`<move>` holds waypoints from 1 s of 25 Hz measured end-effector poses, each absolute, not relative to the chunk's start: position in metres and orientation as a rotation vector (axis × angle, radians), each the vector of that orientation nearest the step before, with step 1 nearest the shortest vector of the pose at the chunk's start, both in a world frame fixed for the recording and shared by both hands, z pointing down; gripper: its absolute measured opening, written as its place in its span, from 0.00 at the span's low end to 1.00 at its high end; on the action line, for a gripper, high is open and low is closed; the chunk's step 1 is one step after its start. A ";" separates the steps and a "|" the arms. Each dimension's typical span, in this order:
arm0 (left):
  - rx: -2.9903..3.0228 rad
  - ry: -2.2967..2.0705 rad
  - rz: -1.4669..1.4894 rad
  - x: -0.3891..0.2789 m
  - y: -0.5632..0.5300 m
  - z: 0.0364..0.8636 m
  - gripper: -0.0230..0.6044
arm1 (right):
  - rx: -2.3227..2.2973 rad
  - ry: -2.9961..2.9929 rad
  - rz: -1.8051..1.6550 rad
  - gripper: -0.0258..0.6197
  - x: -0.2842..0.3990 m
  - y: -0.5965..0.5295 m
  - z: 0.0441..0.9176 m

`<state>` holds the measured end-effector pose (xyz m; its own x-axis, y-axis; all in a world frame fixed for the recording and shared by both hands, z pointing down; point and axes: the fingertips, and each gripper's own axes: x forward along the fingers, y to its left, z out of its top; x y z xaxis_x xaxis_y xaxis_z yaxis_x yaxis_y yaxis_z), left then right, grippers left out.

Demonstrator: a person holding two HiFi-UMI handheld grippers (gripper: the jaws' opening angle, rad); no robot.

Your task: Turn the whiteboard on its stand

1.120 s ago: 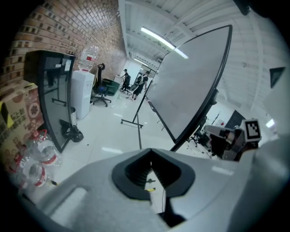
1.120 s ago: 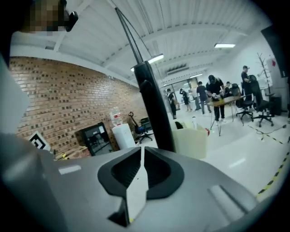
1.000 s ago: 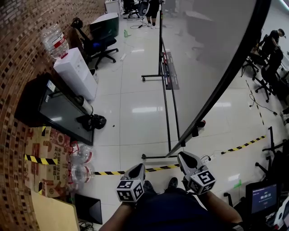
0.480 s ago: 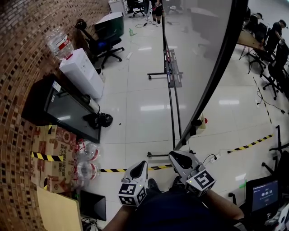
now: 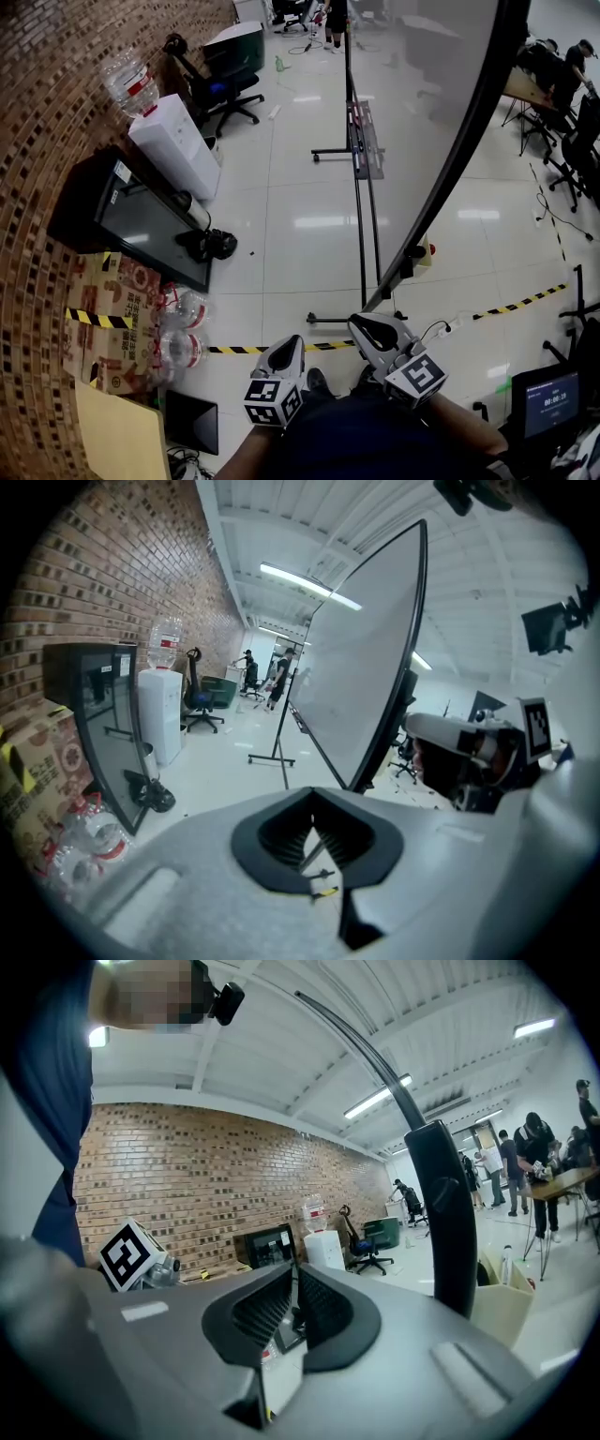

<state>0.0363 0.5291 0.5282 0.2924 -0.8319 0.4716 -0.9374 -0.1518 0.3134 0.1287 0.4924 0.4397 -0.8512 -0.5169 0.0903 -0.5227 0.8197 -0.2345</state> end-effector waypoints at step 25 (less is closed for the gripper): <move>2.014 -1.551 0.256 0.036 0.528 0.530 0.05 | 0.849 -2.972 0.374 0.08 0.127 0.495 0.438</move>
